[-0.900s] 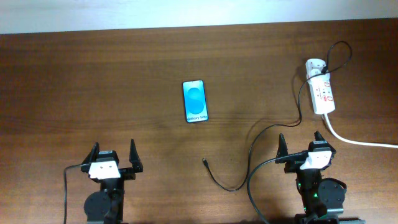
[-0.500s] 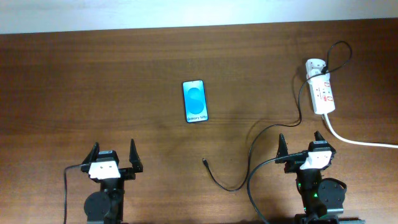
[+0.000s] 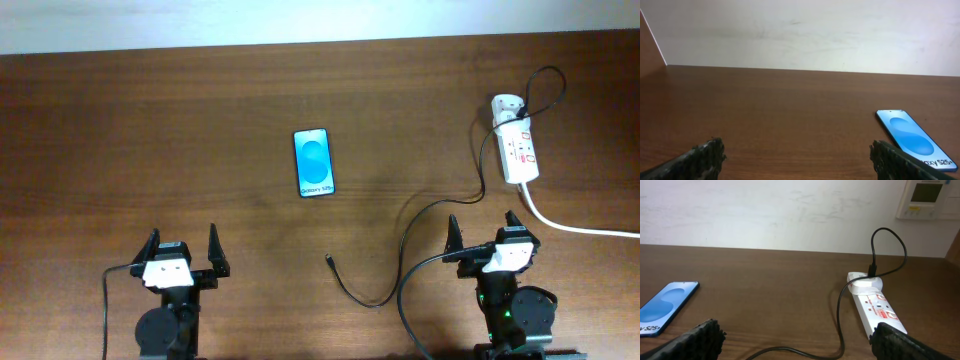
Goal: Plug charger to phone and switch on socket
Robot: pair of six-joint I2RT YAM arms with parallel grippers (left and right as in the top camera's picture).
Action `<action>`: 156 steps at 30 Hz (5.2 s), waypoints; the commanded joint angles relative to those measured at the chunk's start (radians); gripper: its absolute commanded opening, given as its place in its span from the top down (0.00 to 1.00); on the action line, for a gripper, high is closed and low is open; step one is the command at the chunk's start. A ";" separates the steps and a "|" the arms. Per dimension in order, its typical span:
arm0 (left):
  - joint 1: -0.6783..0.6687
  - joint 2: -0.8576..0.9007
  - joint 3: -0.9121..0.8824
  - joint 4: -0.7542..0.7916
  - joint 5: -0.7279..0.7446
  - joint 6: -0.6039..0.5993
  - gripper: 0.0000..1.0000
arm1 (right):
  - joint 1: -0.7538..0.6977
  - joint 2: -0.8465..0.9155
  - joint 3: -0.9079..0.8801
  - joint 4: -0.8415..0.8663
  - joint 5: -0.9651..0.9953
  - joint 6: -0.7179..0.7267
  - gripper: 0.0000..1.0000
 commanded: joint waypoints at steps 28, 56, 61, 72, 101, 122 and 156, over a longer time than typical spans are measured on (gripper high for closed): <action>0.008 0.013 0.112 0.736 0.270 -0.003 0.01 | -0.007 -0.005 -0.005 -0.005 0.012 0.005 0.02; -0.280 1.743 1.962 -1.274 0.127 -0.201 0.01 | -0.007 -0.005 -0.005 -0.005 0.012 0.005 0.02; -0.324 1.871 1.976 -1.227 0.236 -0.201 0.01 | -0.007 -0.005 -0.005 -0.005 0.012 0.005 0.02; -0.334 2.103 1.976 -1.134 0.149 -0.572 0.01 | -0.007 -0.005 -0.005 -0.005 0.012 0.005 0.02; -0.416 2.347 1.973 -0.918 0.074 -0.525 0.01 | -0.007 -0.005 -0.005 -0.005 0.012 0.005 0.02; -0.455 2.415 1.973 -0.909 -0.061 -0.526 0.01 | -0.007 -0.005 -0.005 -0.006 0.012 0.005 0.02; -0.429 2.416 1.973 -0.976 0.072 -0.472 0.15 | -0.007 -0.005 -0.005 -0.005 0.012 0.005 0.02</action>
